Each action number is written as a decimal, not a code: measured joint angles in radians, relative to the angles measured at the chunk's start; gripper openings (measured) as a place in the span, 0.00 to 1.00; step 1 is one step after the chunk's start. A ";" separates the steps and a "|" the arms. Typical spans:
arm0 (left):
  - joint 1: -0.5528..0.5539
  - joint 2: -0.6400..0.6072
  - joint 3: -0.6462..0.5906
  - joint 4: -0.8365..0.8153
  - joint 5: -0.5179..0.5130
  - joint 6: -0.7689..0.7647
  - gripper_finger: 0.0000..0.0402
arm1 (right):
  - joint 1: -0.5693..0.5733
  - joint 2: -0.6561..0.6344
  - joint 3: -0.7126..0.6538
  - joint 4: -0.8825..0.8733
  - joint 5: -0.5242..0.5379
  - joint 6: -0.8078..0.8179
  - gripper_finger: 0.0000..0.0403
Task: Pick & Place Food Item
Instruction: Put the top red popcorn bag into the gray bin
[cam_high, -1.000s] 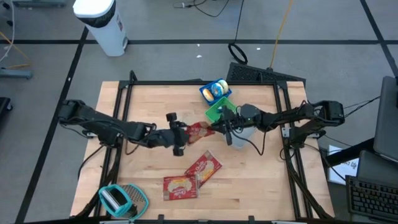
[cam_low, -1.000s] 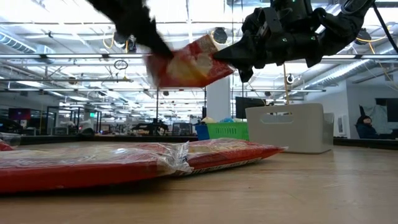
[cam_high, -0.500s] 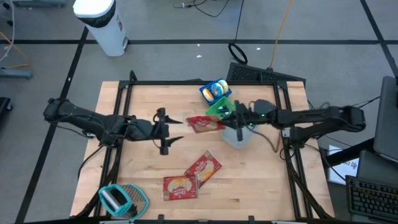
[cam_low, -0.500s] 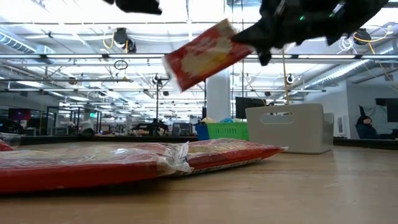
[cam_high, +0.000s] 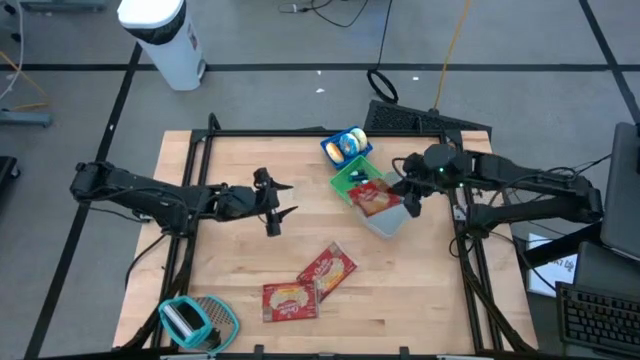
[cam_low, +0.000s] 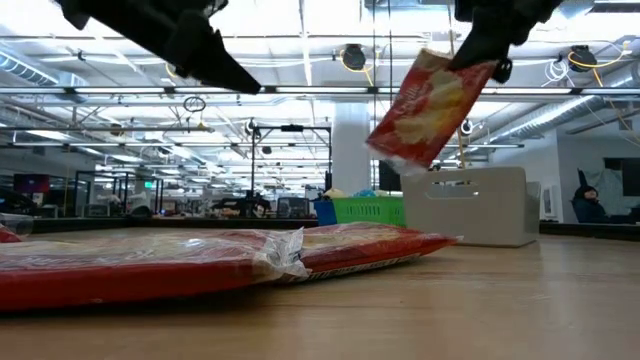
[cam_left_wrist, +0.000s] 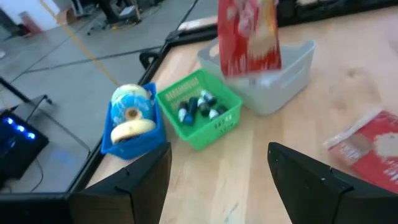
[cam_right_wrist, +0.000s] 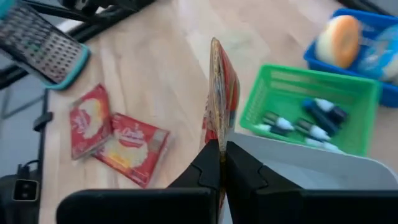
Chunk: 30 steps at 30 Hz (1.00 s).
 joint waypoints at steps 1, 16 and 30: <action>0.007 0.001 -0.003 0.001 0.000 -0.005 0.67 | 0.000 0.000 0.023 -0.038 0.011 0.000 0.00; 0.058 0.001 -0.006 0.007 0.003 -0.016 0.67 | 0.001 -0.014 0.161 -0.296 0.105 0.002 0.00; 0.058 0.001 -0.006 0.007 0.003 -0.020 0.67 | 0.000 0.054 0.104 -0.432 0.068 0.096 0.00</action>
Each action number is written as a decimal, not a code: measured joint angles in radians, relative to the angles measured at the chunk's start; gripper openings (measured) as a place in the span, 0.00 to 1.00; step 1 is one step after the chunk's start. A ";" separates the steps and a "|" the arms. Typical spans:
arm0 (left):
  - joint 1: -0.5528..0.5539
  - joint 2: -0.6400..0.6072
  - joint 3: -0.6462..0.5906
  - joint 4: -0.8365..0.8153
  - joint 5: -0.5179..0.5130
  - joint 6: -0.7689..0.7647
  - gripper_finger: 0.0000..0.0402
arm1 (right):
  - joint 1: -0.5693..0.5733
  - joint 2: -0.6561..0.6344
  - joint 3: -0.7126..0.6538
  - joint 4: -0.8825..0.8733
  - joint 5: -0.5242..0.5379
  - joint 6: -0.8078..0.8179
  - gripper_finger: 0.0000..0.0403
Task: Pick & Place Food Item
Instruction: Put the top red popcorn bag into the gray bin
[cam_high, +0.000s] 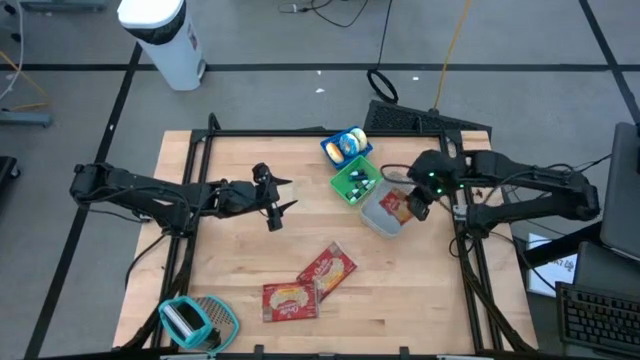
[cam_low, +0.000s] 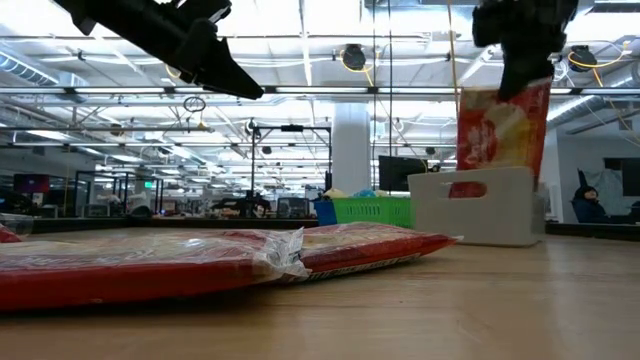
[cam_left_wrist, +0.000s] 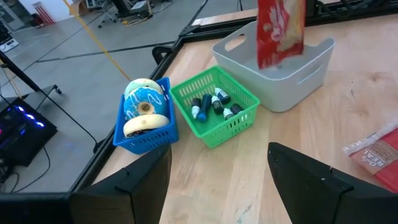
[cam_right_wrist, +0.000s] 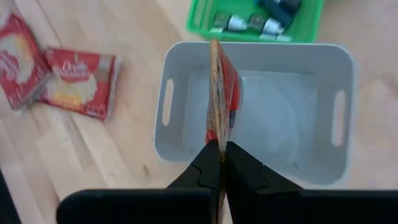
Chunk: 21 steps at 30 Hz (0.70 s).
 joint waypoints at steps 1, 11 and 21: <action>0.000 0.000 0.000 0.000 0.000 -0.002 0.67 | 0.000 0.016 -0.008 0.009 -0.014 -0.001 0.00; 0.000 0.000 0.000 0.000 0.000 -0.023 0.67 | 0.000 0.159 -0.040 0.166 -0.173 -0.069 0.00; 0.000 0.000 0.000 0.000 0.000 -0.022 0.67 | 0.000 0.240 -0.040 0.237 -0.171 -0.074 0.00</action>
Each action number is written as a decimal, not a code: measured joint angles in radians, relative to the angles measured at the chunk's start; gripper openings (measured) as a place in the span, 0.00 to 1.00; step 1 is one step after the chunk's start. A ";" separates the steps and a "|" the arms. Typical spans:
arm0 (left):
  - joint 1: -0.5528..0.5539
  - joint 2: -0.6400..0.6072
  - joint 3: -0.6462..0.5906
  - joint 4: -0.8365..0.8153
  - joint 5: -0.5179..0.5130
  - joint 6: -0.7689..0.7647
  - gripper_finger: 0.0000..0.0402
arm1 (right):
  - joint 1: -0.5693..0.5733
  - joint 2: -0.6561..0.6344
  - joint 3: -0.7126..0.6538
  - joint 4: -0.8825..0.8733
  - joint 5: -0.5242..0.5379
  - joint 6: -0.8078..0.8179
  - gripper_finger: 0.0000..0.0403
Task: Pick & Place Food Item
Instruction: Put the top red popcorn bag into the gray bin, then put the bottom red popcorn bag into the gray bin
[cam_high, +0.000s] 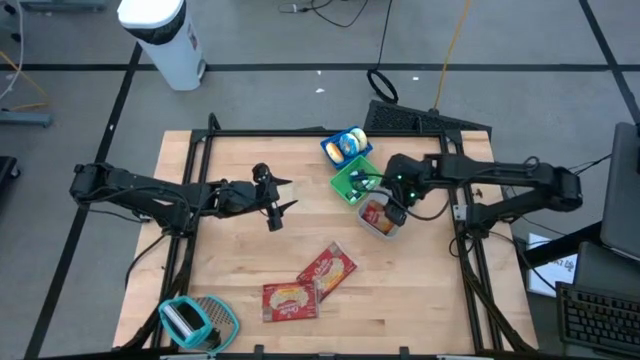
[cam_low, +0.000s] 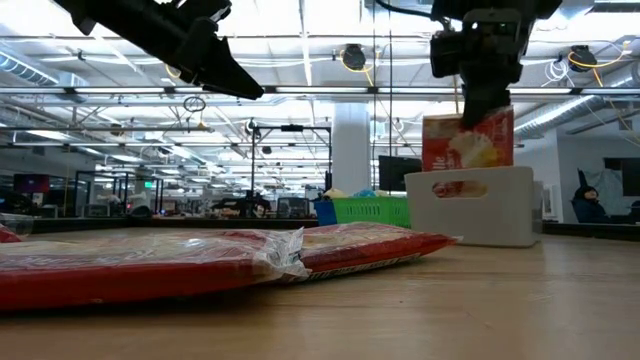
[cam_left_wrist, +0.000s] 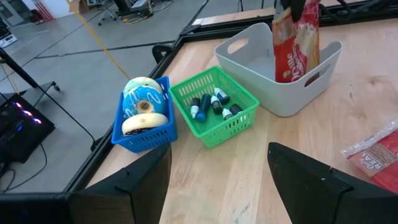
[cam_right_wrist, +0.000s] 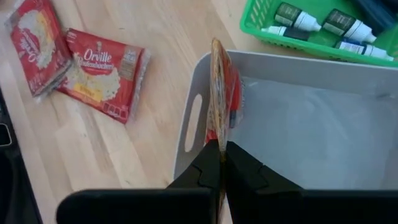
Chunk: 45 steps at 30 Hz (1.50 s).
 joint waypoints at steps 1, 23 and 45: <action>0.000 0.000 0.000 0.000 0.000 0.000 0.67 | 0.000 0.008 0.000 0.009 -0.001 0.000 0.00; 0.000 0.000 0.000 0.000 0.000 0.000 0.67 | 0.000 0.043 -0.056 0.010 0.262 -0.023 0.08; 0.000 0.000 0.000 0.035 0.000 -0.017 0.67 | 0.000 -0.012 -0.115 0.154 0.316 -0.088 0.52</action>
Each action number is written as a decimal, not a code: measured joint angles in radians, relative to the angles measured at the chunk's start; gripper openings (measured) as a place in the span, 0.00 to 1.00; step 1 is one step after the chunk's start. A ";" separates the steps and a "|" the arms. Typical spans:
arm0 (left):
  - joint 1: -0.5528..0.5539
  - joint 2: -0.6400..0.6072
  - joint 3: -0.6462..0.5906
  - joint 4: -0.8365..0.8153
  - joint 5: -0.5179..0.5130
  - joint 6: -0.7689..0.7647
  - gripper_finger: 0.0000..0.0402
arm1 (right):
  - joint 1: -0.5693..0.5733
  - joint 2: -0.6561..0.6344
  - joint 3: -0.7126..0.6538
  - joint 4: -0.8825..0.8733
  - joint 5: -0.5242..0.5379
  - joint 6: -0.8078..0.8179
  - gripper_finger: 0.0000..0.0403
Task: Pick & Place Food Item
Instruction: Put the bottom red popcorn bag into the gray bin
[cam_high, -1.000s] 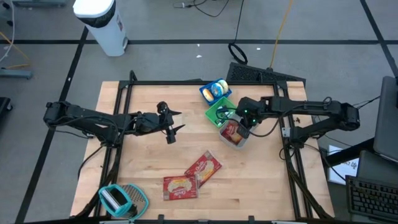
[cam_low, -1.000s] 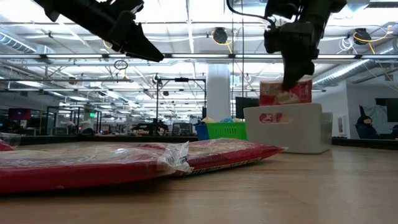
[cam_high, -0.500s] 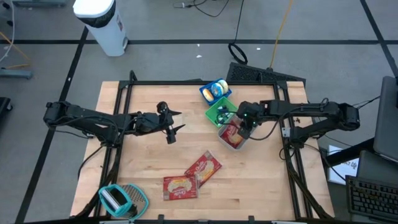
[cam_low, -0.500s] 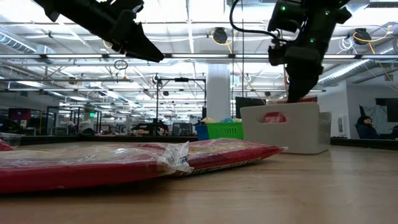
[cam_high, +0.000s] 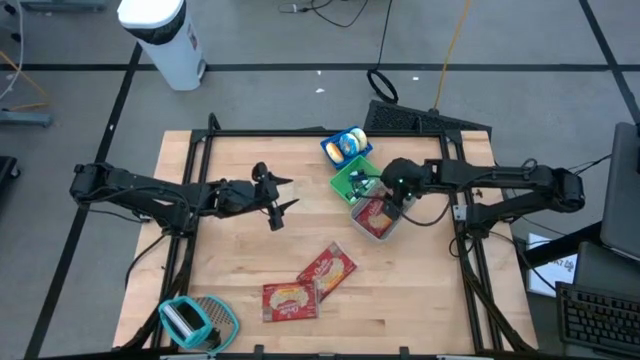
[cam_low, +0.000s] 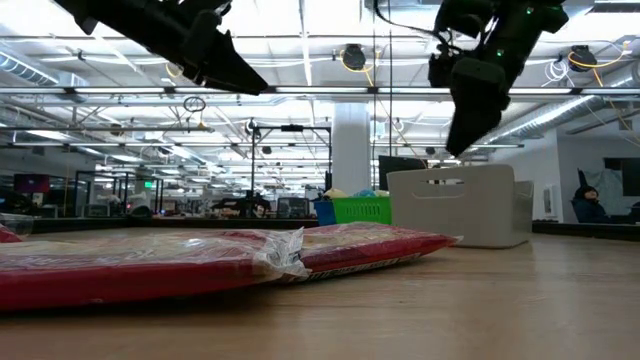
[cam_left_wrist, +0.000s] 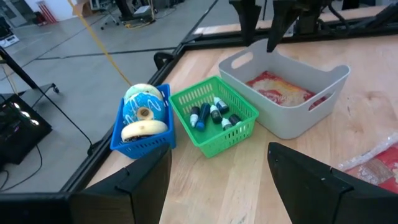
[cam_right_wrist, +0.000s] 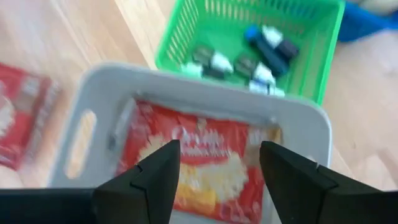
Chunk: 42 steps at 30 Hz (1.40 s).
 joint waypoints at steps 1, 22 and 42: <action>0.000 0.000 0.000 0.006 0.000 0.000 0.67 | 0.000 -0.009 0.000 0.016 -0.002 0.000 0.52; -0.234 0.155 0.001 -0.285 0.506 -0.394 0.67 | 0.057 -0.064 0.000 0.543 -0.006 -0.259 0.51; -0.448 0.438 0.002 -0.169 0.545 -0.587 0.67 | 0.076 -0.060 -0.346 1.370 -0.009 -0.416 0.50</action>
